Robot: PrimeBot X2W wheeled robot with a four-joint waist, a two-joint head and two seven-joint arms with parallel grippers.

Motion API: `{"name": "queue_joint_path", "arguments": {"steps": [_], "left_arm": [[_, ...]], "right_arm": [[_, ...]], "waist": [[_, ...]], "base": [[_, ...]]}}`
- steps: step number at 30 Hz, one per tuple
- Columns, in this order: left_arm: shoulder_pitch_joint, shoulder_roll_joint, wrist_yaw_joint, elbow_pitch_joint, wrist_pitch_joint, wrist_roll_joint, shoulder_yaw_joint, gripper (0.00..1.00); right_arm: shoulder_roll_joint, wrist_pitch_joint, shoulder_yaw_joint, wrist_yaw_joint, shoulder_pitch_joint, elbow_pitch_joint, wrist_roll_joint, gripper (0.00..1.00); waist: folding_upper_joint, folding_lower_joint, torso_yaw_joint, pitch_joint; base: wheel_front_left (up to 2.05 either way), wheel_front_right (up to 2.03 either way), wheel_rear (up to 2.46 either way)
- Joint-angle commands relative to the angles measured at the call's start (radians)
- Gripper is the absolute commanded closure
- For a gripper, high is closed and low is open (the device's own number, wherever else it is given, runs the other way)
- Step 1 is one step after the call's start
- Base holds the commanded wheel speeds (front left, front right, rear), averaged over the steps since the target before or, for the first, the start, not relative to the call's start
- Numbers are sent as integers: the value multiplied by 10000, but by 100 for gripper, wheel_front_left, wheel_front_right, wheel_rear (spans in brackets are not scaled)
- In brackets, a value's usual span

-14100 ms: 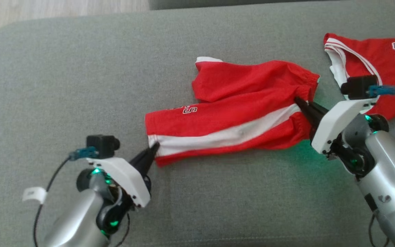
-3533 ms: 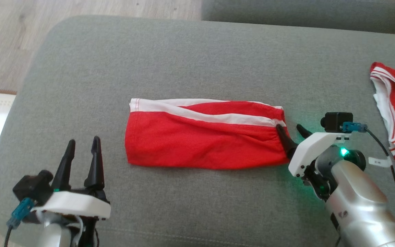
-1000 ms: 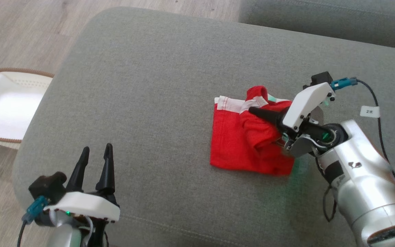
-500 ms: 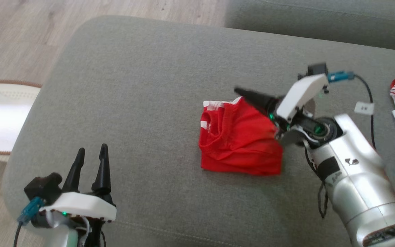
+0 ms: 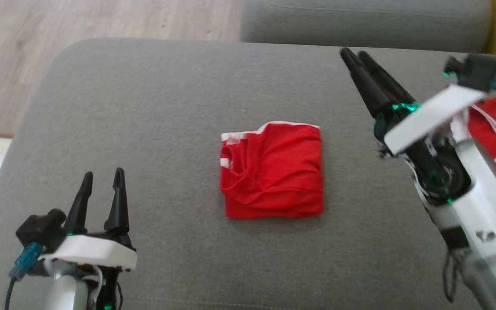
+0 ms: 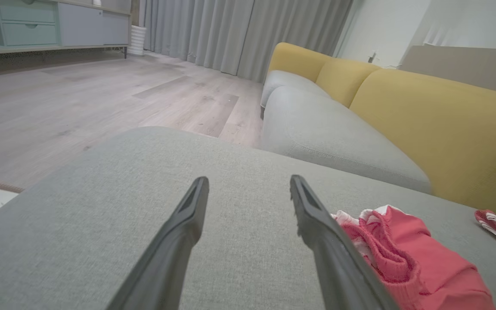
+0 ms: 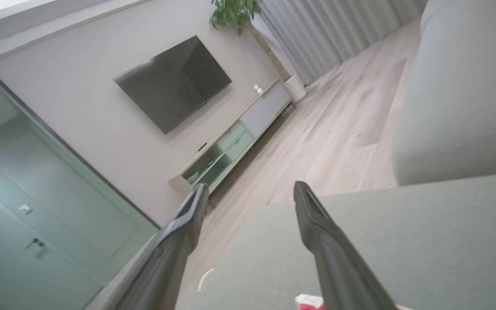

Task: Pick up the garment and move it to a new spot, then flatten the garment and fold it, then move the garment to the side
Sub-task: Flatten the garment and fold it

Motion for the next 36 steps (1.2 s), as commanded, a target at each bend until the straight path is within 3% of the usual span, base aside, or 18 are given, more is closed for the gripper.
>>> {"name": "queue_joint_path", "arguments": {"steps": [1,6,12,19,27,36], "left_arm": [[-330,208,-61,-384,-120,96,344,0],[-259,297,-16,-537,-120,237,516,0],[-80,349,70,-765,-120,377,788,0],[41,386,86,-830,-120,645,860,0],[88,434,264,-927,-120,1188,928,0],[44,376,274,-815,-120,1464,928,0]], "right_arm": [[-147,-412,128,-7,-45,-443,-250,0],[-958,-2505,275,-7,628,-407,-1482,0],[-1093,-4427,66,-7,1305,434,-3430,0],[-294,-4882,-1081,-7,2080,1315,-5872,0],[1002,-4909,-2479,-7,3208,1236,-8443,0],[1542,-4911,-2723,-7,3420,1407,-9226,0]], "waist": [[0,0,-231,-90],[0,0,-748,-256],[0,0,-1318,-458],[0,0,-1549,-621],[0,0,-1650,-651],[0,0,-1616,-609]], "base": [[0,0,0],[0,0,0],[0,0,0],[0,0,0],[0,0,0],[0,0,0]]}}
